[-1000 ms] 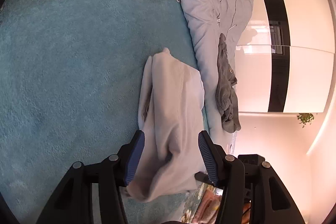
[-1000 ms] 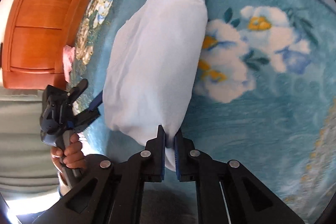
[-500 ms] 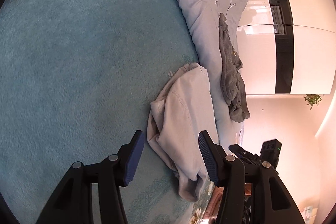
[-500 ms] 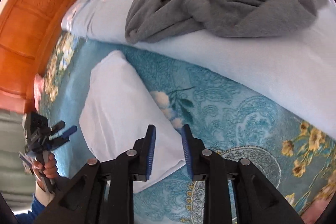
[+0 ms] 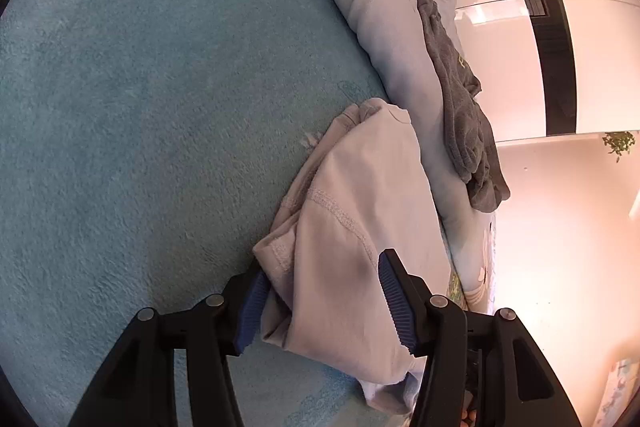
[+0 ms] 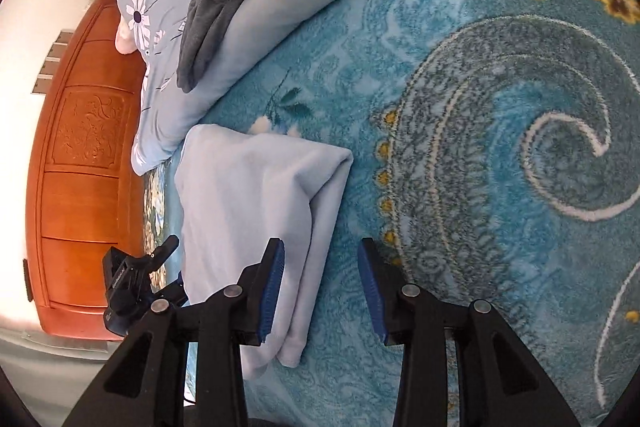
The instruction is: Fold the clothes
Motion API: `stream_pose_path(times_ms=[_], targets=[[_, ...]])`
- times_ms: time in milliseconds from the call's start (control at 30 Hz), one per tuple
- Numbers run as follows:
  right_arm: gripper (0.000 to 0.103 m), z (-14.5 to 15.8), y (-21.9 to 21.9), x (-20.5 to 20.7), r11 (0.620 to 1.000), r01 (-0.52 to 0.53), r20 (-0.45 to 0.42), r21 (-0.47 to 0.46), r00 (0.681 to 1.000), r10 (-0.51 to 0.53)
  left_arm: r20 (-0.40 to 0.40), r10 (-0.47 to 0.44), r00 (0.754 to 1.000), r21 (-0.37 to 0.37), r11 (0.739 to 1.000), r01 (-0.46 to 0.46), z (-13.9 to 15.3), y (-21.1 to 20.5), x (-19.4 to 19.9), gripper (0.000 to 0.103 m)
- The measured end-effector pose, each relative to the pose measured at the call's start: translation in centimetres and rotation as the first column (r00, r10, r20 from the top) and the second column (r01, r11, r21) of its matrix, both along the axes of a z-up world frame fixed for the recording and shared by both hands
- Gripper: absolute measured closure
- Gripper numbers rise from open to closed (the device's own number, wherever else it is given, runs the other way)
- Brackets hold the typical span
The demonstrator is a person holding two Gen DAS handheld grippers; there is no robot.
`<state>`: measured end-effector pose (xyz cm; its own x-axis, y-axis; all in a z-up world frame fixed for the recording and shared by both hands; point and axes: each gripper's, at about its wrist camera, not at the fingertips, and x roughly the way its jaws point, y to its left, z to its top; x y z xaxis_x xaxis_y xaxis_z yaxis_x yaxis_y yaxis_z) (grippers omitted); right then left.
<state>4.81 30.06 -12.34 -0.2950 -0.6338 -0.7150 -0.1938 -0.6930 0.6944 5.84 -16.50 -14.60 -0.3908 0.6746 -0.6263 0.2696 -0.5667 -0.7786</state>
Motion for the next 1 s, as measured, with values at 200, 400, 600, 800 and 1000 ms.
stream_pose_path(times_ms=[200,400,600,800,1000], targets=[[0.063,-0.9,-1.4,0.1,0.993,0.085,-0.011,-0.081,0.996,-0.086,0.010,0.013,1.000,0.051,0.999,-0.013,-0.5,1.3,-0.9,0.045],[0.087,-1.2,-2.4,-0.1,0.976,0.178,0.021,-0.126,0.984,-0.177,0.043,0.050,0.998,0.039,0.998,-0.051,-0.4,2.4,-1.7,0.054],[0.096,1.5,-3.2,-1.2,0.994,0.106,0.005,-0.038,0.994,-0.106,0.067,0.125,0.990,0.030,0.991,-0.127,-0.3,1.7,-0.4,0.090],[0.096,6.2,-6.9,-2.7,0.998,-0.053,-0.099,-0.016,0.994,0.051,-0.071,0.153,0.986,-0.015,0.988,-0.155,5.0,0.0,2.0,0.092],[0.097,11.3,-11.4,-3.0,0.962,-0.268,-0.240,-0.058,0.939,0.247,-0.217,0.250,0.943,-0.070,0.960,-0.271,11.1,-5.3,7.9,0.092]])
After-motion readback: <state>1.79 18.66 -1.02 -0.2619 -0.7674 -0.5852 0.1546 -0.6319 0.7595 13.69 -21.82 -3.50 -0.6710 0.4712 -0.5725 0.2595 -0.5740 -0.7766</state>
